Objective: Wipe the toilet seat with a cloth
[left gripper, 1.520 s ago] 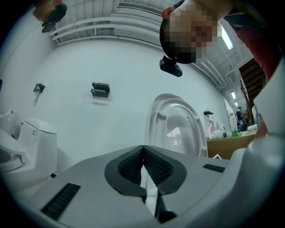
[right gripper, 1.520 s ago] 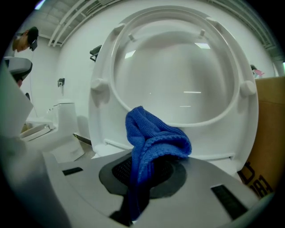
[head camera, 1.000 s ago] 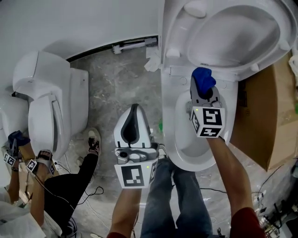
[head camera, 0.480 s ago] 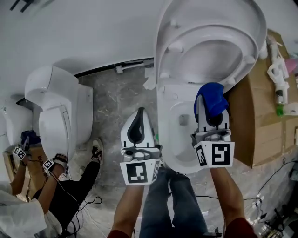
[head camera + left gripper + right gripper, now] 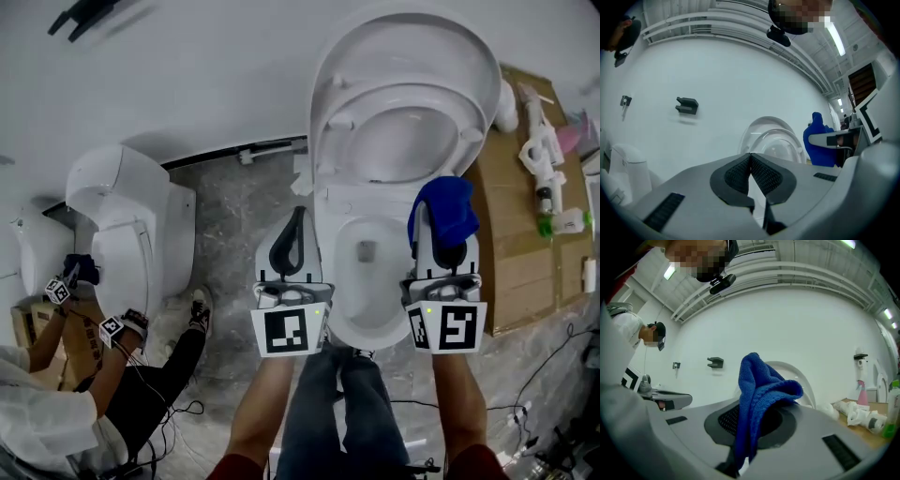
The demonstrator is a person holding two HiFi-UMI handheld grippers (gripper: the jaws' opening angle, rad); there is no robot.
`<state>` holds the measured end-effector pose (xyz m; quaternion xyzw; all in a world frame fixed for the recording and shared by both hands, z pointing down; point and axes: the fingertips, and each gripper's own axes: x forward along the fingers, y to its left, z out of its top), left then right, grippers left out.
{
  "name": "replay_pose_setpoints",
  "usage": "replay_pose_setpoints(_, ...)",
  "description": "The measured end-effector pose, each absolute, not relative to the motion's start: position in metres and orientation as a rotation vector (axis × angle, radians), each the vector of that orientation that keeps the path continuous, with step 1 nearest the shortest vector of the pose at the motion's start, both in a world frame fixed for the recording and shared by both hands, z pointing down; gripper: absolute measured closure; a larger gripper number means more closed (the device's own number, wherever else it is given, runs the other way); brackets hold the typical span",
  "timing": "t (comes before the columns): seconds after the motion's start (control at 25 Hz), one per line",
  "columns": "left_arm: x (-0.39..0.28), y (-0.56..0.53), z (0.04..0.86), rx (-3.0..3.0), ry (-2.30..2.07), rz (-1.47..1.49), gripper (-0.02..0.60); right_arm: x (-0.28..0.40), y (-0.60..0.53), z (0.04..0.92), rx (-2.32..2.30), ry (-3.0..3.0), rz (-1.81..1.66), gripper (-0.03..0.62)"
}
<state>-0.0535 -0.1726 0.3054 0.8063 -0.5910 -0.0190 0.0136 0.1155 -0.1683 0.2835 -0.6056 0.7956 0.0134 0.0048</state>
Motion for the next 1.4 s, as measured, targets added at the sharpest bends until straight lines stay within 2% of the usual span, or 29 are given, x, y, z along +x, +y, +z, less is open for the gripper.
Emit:
replay_pose_setpoints(0.2, -0.024, -0.195, 0.307, 2.699, -1.692, 0.28, 0.563, 0.129, -0.159, 0.28, -1.909, 2.495, 0.037, 0.54)
replay_pose_setpoints(0.36, 0.006, -0.225, 0.299, 2.878, -1.573, 0.581, 0.463, 0.145, -0.153, 0.278, -1.929, 2.487, 0.026, 0.54)
replay_pose_setpoints(0.56, 0.041, -0.263, 0.285, 3.014, -1.461, 0.921, 0.371, 0.161, -0.146, 0.272, -1.95, 2.478, 0.038, 0.54)
replay_pose_setpoints(0.88, 0.079, -0.318, 0.281, 3.041, -1.248, 1.428, 0.307, 0.184, -0.132, 0.264, -1.983, 2.482, 0.045, 0.54)
replay_pose_setpoints(1.4, 0.092, -0.32, 0.284, 3.09, -1.15, 1.511, 0.302, 0.194, -0.127, 0.271, -1.995, 2.46, -0.006, 0.54)
